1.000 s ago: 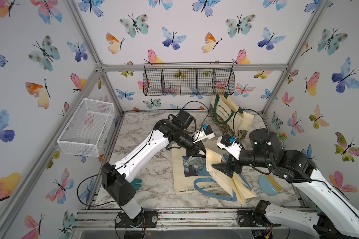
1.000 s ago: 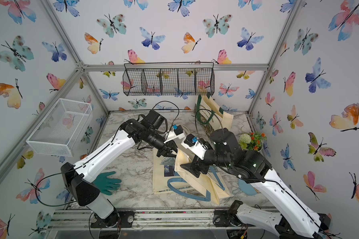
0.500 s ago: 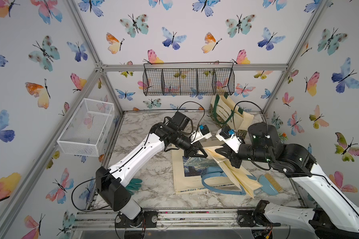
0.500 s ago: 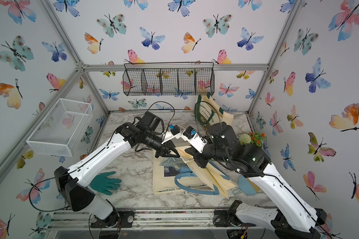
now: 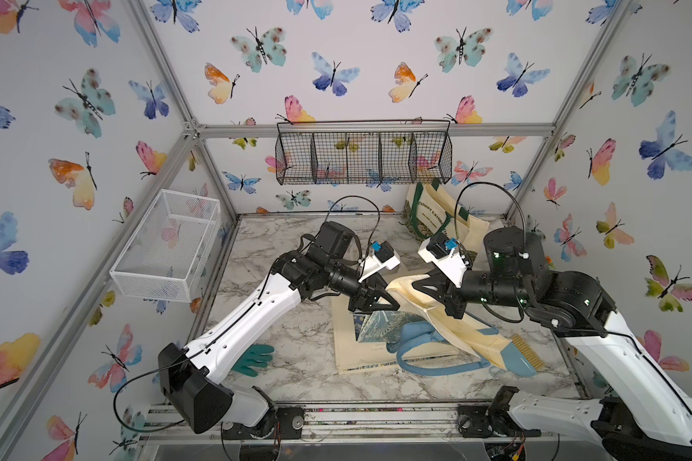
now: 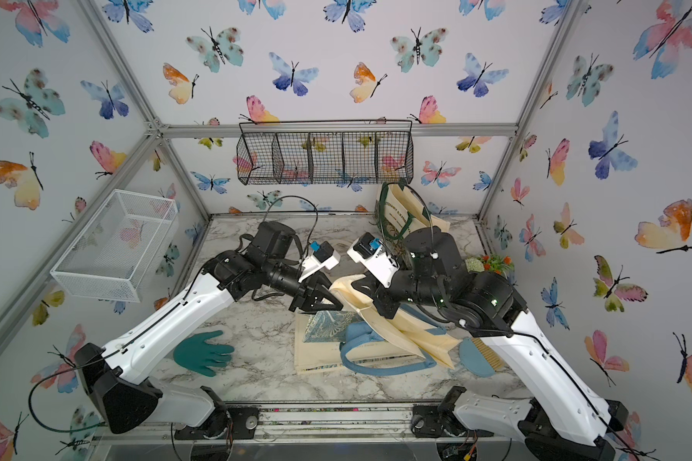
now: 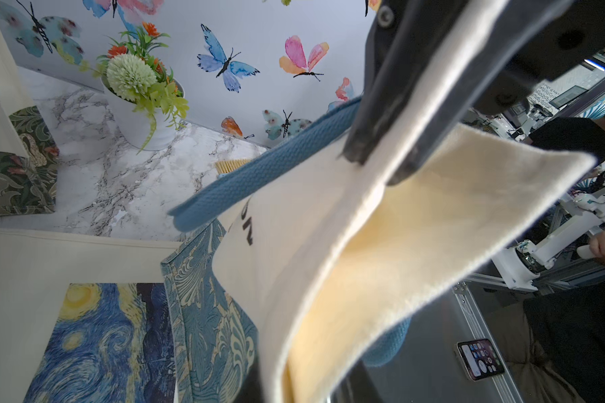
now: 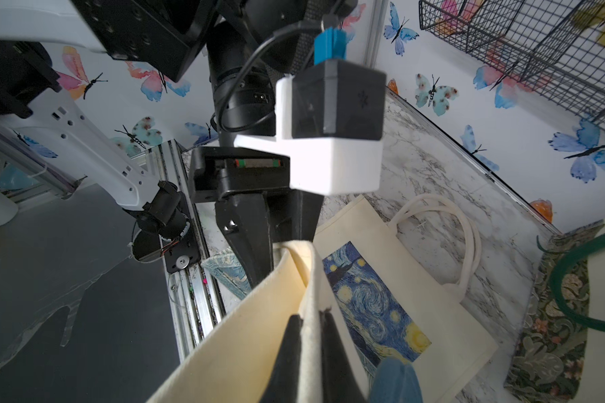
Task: Put away the canvas bag
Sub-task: Press the canvas bag.
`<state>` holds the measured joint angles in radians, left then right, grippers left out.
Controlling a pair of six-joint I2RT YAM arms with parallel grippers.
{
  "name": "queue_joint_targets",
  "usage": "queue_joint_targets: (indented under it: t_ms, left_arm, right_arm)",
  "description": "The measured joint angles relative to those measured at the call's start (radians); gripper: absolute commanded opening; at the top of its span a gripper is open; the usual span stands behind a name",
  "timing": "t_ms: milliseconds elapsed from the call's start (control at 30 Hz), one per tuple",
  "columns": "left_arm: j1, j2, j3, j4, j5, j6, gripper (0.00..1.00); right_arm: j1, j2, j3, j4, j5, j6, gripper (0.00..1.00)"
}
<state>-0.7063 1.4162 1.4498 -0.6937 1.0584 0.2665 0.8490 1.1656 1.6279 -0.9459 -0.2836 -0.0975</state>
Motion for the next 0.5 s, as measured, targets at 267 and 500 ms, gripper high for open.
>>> queue_joint_targets:
  t_ms: [267,500]
  left_arm:
    - [0.000,0.016,0.035,-0.010,0.003,-0.003,0.26]
    - [0.000,0.031,0.077,-0.074,-0.008,0.052,0.26]
  right_arm:
    - [-0.005,0.040,0.002,0.033,-0.075,0.019,0.02]
    - [-0.005,0.049,0.002,0.032,-0.149,0.009,0.02]
